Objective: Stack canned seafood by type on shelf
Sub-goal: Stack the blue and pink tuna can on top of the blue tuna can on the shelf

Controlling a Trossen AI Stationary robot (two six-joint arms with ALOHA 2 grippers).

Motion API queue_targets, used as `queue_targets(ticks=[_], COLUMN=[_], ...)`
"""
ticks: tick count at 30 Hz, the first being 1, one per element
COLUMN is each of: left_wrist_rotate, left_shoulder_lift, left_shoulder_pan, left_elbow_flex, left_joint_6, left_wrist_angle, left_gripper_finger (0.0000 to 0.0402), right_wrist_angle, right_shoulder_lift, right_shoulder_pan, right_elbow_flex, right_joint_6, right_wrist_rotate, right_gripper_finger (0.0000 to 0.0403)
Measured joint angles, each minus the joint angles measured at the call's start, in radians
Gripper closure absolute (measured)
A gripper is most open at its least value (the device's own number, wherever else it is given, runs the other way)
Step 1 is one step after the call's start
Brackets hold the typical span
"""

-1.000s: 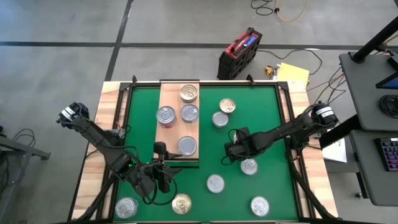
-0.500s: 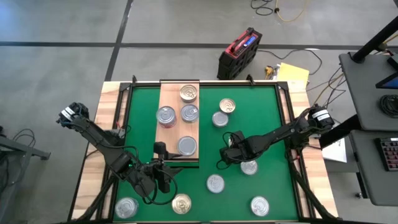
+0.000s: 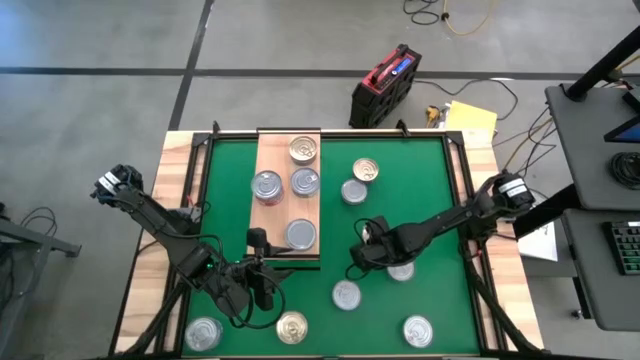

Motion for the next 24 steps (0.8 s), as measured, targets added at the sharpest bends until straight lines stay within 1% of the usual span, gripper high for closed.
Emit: queue_targets(ticks=[4, 8, 10, 15, 20, 24], left_wrist_rotate=[0.002, 0.002, 0.002, 0.002, 0.008, 0.013], left_shoulder_lift=[0.0, 0.0, 0.0, 0.0, 0.0, 0.0], left_shoulder_pan=[0.0, 0.0, -0.004, -0.024, -0.042, -0.045], left_elbow_flex=[-0.001, -0.001, -0.001, -0.001, -0.002, -0.002], left_joint_6=[-0.001, -0.006, -0.013, -0.036, -0.047, -0.054], left_wrist_angle=[0.0, -0.001, -0.001, -0.001, 0.0, 0.0], left_gripper_finger=[0.0169, 0.0169, 0.0169, 0.0169, 0.0169, 0.0169], right_wrist_angle=[0.006, 0.001, -0.005, -0.024, -0.064, -0.083], right_shoulder_lift=[-0.005, -0.005, -0.005, -0.016, -0.062, -0.105], right_shoulder_pan=[0.026, 0.038, 0.038, 0.038, 0.027, 0.02], right_elbow_flex=[0.002, 0.017, 0.027, 0.067, 0.106, 0.105], right_joint_6=[0.02, 0.007, -0.02, -0.107, -0.193, -0.258], right_wrist_rotate=[0.0, -0.006, -0.001, 0.061, 0.077, 0.074], right_gripper_finger=[0.0394, 0.0394, 0.0394, 0.0394, 0.0394, 0.0394])
